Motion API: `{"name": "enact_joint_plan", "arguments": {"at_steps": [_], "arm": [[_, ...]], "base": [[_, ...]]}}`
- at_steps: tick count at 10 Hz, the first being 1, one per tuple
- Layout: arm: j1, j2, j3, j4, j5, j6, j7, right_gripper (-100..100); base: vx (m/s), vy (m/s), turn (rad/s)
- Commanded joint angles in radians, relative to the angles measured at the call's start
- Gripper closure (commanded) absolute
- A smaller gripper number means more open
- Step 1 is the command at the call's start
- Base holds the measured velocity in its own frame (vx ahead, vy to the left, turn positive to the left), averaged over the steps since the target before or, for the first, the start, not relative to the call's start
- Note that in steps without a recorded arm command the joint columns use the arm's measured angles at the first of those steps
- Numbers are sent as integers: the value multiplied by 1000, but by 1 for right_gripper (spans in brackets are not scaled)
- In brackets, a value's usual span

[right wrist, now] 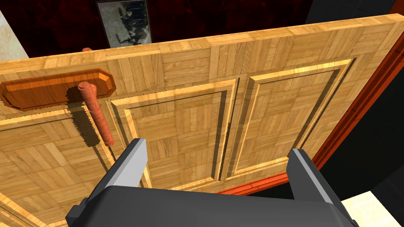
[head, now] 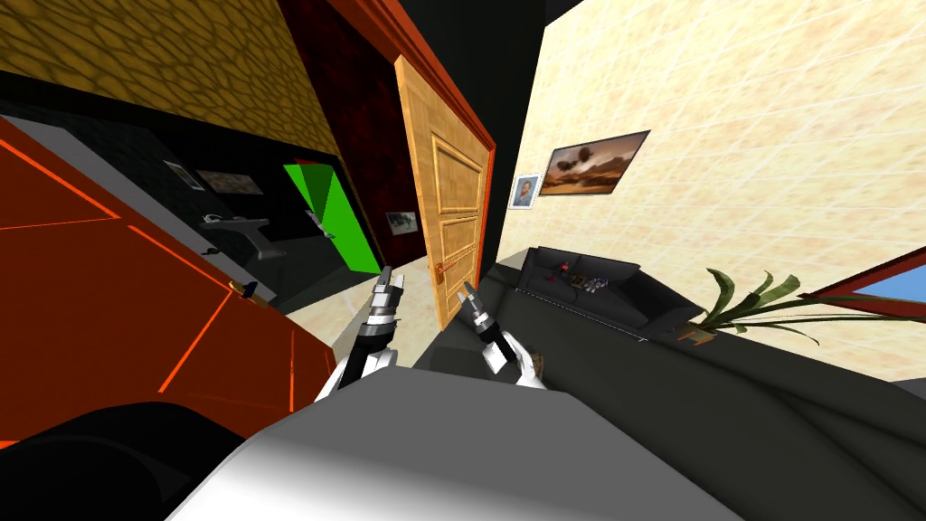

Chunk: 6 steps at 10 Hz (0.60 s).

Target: Push the door open

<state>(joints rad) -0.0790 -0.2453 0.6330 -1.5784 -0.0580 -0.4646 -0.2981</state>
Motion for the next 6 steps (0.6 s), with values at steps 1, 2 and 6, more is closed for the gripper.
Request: {"name": "enact_joint_plan", "arguments": {"at_steps": [1,2,6], "arm": [[-23,-11,24,28,-4,-3,-12,-100],[-35,-16,38,42,-6,-4,-17,-100],[-78,-33,92,95,-11,-6,-35,-100]], "base": [[116,-13,4],[110,-2,2],[91,2,1]]}}
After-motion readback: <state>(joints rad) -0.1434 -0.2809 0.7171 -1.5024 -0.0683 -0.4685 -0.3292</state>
